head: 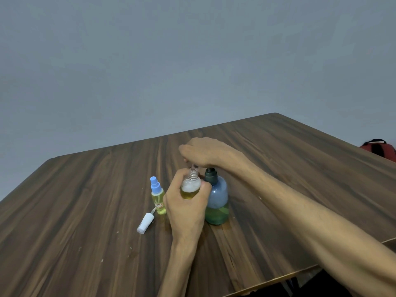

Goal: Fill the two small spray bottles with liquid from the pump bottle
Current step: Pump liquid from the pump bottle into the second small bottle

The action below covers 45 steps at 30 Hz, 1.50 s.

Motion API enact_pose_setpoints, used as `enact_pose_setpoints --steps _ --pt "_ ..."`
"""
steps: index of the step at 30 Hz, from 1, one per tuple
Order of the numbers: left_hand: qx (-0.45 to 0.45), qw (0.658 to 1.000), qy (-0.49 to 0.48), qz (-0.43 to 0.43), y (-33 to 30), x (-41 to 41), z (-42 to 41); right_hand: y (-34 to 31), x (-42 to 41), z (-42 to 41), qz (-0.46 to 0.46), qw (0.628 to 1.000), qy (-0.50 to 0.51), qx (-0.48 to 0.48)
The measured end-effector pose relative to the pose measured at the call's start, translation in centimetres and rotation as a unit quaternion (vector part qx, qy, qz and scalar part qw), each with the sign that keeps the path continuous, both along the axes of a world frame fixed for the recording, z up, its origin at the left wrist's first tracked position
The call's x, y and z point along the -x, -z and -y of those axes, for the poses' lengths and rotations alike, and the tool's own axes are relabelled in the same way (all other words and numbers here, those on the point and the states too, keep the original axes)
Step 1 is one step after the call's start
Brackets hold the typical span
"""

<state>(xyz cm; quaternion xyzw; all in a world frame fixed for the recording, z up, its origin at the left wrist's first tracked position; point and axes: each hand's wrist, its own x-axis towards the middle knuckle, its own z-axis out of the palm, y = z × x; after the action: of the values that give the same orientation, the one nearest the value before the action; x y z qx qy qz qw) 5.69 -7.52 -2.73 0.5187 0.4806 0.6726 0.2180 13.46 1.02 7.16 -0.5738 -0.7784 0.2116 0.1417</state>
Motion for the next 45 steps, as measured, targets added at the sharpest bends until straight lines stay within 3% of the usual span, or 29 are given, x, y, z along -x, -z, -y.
enact_pose_setpoints --steps 18,21,45 --pt "-0.001 1.0 -0.01 -0.001 0.08 -0.11 -0.12 0.35 -0.1 -0.09 0.006 1.0 -0.001 0.007" --pt "-0.001 1.0 -0.006 0.003 0.12 -0.13 -0.15 0.36 -0.26 -0.33 -0.001 1.0 0.008 -0.027" --pt "0.004 1.0 -0.008 -0.007 0.06 -0.1 -0.13 0.31 -0.1 -0.05 0.0 1.0 -0.004 0.01"
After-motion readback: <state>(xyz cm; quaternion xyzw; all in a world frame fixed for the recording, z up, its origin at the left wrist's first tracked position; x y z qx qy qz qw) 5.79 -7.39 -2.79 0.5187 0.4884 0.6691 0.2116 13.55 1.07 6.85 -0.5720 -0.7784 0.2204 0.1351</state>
